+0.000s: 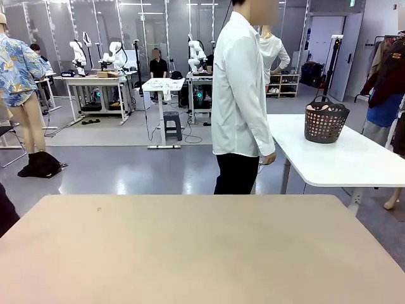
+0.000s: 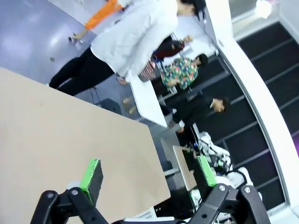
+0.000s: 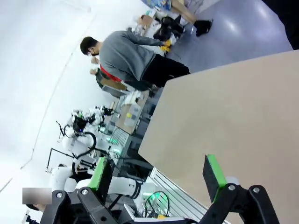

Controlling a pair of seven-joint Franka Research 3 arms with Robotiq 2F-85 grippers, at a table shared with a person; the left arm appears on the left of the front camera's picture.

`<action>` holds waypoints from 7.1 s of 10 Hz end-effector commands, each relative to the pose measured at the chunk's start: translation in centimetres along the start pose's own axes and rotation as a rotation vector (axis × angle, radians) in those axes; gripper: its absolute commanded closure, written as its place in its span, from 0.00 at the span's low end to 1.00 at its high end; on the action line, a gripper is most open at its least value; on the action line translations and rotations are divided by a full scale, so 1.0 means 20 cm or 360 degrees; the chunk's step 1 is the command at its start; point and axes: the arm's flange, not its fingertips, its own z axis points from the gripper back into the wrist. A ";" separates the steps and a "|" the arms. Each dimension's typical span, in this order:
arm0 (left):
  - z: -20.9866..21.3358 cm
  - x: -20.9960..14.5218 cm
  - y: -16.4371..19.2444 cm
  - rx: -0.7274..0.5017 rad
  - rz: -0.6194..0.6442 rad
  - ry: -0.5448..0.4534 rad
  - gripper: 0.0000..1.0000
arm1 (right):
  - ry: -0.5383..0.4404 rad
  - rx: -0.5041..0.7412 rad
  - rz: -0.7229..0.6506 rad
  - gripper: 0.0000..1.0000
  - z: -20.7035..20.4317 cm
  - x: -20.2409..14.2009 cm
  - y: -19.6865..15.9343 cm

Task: Fold the towel.
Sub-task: Grab the top end of the 100 cm Hotel Towel extended by the human.

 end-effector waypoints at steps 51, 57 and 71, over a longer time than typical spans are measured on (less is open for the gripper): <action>0.39 -0.09 0.12 0.0183 0.0095 -0.0306 0.00 | -0.0215 0.0062 0.0066 0.00 0.25 -0.22 -0.03; 0.39 -0.09 0.12 0.0183 0.0095 -0.0306 0.00 | -0.0215 0.0062 0.0066 0.00 0.25 -0.22 -0.03; 0.39 -0.09 0.12 0.0183 0.0095 -0.0306 0.00 | -0.0215 0.0062 0.0066 0.00 0.25 -0.22 -0.03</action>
